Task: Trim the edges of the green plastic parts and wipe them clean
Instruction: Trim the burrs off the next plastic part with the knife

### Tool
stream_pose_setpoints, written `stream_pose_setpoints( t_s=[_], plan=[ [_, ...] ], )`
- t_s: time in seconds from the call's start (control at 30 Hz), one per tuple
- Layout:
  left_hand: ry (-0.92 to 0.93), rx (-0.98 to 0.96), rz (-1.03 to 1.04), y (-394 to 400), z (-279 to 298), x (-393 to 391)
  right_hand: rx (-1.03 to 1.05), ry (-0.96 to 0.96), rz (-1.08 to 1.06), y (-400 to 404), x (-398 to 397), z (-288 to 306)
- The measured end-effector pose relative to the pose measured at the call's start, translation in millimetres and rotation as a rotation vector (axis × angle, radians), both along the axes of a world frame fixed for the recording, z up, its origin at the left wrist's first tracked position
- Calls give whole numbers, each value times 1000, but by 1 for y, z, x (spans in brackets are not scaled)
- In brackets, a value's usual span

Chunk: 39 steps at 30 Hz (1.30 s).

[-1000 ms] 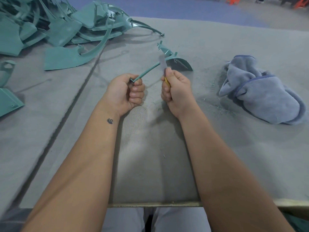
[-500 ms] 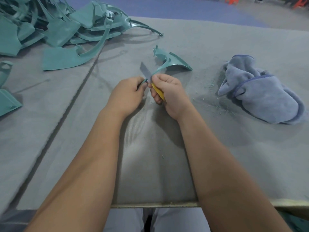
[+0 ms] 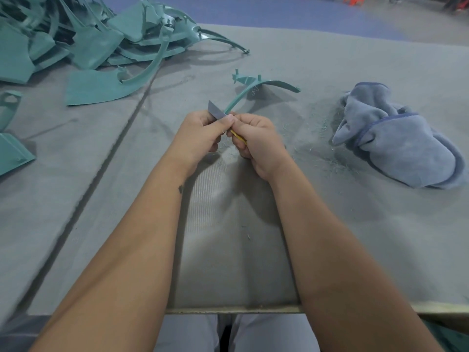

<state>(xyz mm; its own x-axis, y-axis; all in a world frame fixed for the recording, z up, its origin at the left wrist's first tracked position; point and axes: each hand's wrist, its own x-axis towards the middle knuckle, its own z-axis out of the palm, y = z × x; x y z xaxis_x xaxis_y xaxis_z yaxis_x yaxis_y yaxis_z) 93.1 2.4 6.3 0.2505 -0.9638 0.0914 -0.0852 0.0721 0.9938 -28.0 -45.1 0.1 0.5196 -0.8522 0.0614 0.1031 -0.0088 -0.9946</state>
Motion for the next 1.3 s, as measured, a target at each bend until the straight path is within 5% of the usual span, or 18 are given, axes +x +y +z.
stream_pose_setpoints(
  t_s=[0.93, 1.13, 1.3],
  plan=[
    [-67, -16, 218, -8, -3, -3, 13, -10, -174, 0, 6, 4],
    [-306, 11, 268, -4, -7, 3, 194, -132, -290, -9, 2, 4],
    [-939, -73, 333, -2, -8, 7, 195, -182, -273, -10, 2, 0]
  ],
)
